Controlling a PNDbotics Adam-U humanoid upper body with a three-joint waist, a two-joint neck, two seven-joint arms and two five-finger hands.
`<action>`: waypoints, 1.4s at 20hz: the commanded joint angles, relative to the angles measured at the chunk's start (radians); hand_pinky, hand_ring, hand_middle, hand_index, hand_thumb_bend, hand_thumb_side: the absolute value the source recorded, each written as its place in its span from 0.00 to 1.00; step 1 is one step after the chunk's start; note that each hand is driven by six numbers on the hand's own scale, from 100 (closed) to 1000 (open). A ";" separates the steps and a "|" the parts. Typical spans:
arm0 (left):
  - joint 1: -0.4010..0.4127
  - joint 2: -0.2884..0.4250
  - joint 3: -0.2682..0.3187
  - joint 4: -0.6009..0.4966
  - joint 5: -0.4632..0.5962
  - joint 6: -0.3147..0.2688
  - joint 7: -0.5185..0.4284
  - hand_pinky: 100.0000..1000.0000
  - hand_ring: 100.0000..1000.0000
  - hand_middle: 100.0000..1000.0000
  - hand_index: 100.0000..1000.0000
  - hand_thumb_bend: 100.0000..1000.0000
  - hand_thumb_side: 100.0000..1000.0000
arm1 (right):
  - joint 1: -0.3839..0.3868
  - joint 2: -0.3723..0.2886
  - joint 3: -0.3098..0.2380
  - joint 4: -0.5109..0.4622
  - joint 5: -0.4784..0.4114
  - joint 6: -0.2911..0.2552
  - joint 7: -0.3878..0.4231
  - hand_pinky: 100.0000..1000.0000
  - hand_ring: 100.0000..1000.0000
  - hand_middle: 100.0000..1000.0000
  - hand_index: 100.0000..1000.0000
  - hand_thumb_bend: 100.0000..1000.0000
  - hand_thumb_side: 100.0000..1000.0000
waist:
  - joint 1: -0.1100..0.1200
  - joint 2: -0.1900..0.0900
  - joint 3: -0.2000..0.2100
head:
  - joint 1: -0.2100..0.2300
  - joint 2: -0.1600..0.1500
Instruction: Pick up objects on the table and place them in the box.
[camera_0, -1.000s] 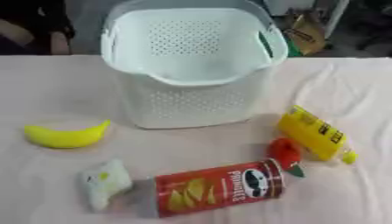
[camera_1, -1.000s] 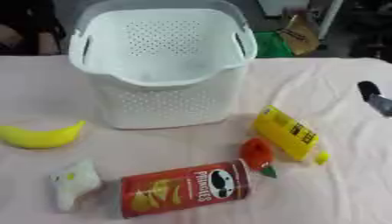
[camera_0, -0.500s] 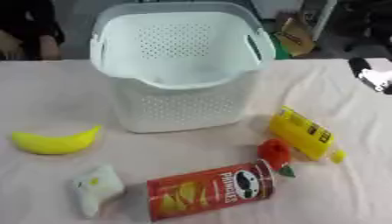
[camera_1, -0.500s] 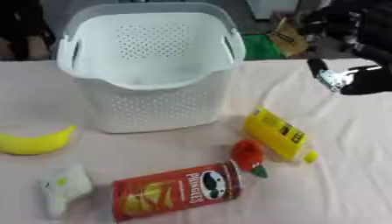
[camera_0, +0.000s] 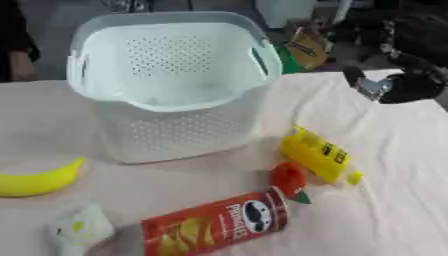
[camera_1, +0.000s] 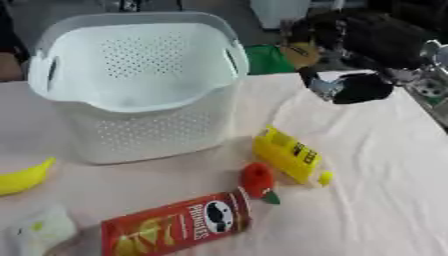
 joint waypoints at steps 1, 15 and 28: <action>-0.010 0.013 0.002 -0.012 0.003 0.000 -0.001 0.67 0.64 0.65 0.72 0.00 1.00 | -0.013 -0.016 -0.002 0.032 -0.010 -0.023 0.058 0.91 0.96 0.92 1.00 0.00 1.00 | 0.002 -0.024 0.001 | 0.025 -0.014; -0.011 0.010 0.003 -0.012 0.006 0.000 0.000 0.67 0.64 0.65 0.72 0.00 1.00 | 0.011 0.016 0.025 0.115 -0.031 -0.023 0.242 0.97 1.00 0.98 1.00 0.00 0.93 | 0.003 -0.019 0.004 | 0.126 -0.004; -0.010 0.008 0.006 -0.012 0.007 0.001 0.004 0.67 0.64 0.66 0.72 0.00 1.00 | 0.076 0.068 0.011 0.137 -0.008 0.038 0.234 1.00 1.00 1.00 1.00 0.09 0.84 | 0.004 -0.013 -0.001 | 0.182 -0.019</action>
